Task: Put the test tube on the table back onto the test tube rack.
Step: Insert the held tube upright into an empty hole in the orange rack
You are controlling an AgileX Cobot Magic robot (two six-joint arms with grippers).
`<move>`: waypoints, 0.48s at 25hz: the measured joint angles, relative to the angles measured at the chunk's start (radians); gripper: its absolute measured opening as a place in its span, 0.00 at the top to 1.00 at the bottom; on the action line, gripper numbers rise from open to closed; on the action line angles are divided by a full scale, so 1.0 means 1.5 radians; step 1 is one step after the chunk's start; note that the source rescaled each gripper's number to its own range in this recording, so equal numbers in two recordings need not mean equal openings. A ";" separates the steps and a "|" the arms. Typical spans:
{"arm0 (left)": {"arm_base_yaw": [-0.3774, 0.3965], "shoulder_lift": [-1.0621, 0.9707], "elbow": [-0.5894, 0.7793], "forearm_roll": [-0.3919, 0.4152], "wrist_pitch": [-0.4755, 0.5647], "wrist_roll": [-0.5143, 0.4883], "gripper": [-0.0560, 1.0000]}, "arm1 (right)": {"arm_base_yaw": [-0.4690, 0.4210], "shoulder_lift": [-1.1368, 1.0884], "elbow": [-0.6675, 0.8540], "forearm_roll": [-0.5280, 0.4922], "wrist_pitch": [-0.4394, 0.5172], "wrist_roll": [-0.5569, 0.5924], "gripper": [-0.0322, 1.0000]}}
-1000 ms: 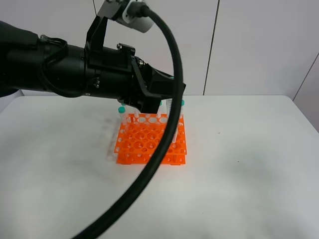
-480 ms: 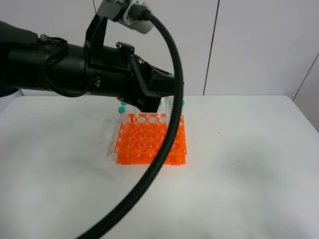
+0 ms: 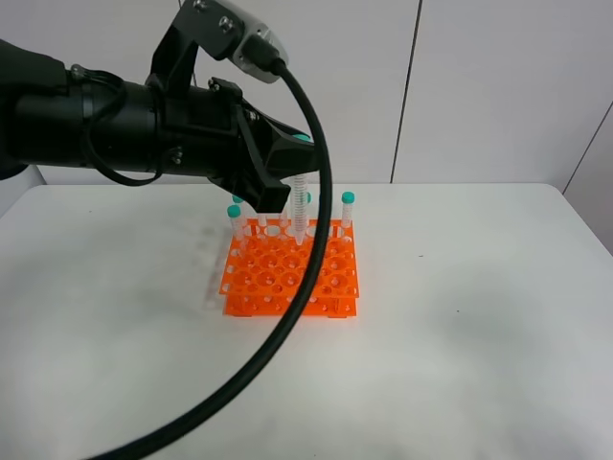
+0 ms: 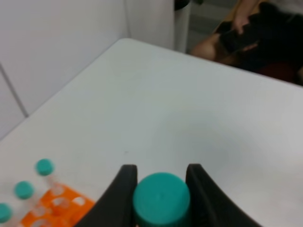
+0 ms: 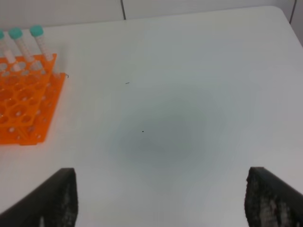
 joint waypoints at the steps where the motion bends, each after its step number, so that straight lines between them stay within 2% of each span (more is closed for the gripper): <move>1: 0.009 0.000 0.000 0.011 -0.003 0.000 0.95 | 0.000 0.000 0.000 0.000 0.000 0.000 0.07; 5: 0.040 0.000 0.000 0.054 -0.036 -0.008 0.95 | 0.000 0.000 0.000 0.000 0.000 0.000 0.07; 8: 0.048 0.000 0.000 0.118 -0.080 -0.068 0.95 | 0.000 0.000 0.000 0.000 0.000 0.000 0.07; 9: 0.048 0.000 0.000 0.118 -0.080 -0.068 0.95 | 0.000 0.000 0.000 0.000 0.000 0.000 0.07; 10: 0.048 0.000 0.000 0.185 -0.115 -0.137 0.95 | 0.000 0.000 0.000 0.000 0.000 0.000 0.07; 11: 0.048 0.000 0.000 0.185 -0.115 -0.137 0.95 | 0.000 0.000 0.000 0.000 0.000 0.000 0.07; 12: 0.048 0.000 0.000 0.223 -0.133 -0.178 0.95 | 0.000 0.000 0.000 0.000 0.000 0.000 0.07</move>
